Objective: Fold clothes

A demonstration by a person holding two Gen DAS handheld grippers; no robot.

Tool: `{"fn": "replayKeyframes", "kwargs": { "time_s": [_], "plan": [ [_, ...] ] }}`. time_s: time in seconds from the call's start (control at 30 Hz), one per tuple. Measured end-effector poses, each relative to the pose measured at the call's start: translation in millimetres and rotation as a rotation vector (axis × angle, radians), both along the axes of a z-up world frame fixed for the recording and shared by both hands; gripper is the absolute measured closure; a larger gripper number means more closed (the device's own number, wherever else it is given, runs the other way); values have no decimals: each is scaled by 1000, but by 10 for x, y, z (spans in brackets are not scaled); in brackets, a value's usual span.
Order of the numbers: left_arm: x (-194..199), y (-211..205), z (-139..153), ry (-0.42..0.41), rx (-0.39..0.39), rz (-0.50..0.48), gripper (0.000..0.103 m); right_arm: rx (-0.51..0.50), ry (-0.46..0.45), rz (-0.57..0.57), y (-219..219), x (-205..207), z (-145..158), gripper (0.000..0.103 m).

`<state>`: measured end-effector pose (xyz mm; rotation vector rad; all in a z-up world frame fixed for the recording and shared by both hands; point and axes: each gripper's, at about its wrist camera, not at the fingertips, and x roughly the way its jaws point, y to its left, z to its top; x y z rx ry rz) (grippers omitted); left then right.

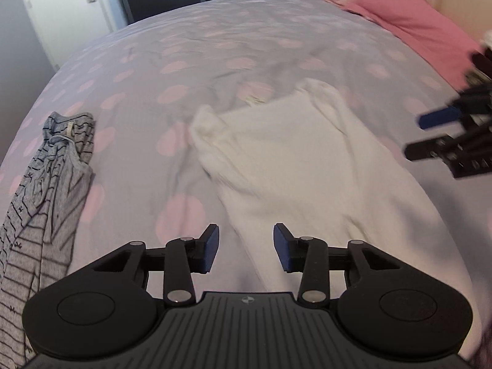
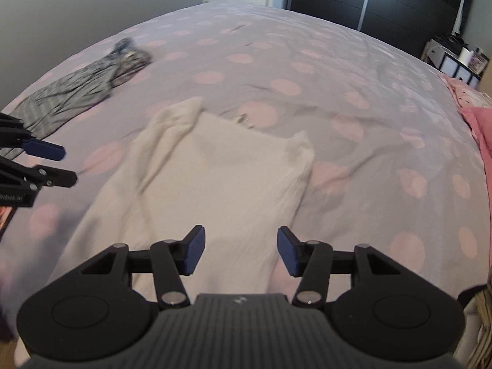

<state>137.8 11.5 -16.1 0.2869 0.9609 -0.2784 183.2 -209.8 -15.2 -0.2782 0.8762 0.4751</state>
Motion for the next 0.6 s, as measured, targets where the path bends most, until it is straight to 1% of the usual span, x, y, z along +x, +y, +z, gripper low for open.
{"fn": "replayKeyframes", "kwargs": {
  "time_s": [0.07,0.1,0.13,0.17,0.23,0.3,0.4,0.5,0.6],
  "plan": [
    [-352,-28,-6,3,-3,-40,66,10,6,33,22,-332,48,51],
    [-528,-41,-11,5,-6,-59,66,18,14,50,36,-505,60,54],
    [-684,-40,-26,5,-6,-70,66,25,22,67,50,-677,72,60],
    [-833,-34,-45,3,-5,-76,66,33,30,83,67,-849,76,62],
    [-1069,-15,-122,12,-1,-86,66,60,43,111,82,-1188,78,62],
    [-1295,6,-205,23,3,-95,66,88,74,146,101,-1567,5,63],
    [-1552,52,-358,54,13,-88,66,118,138,198,124,-2053,-149,62],
    [-1714,112,-485,82,10,-56,66,122,212,258,169,-2434,-334,62],
    [-1819,196,-594,135,-37,12,66,103,270,261,219,-2617,-583,62]
  ]
}}
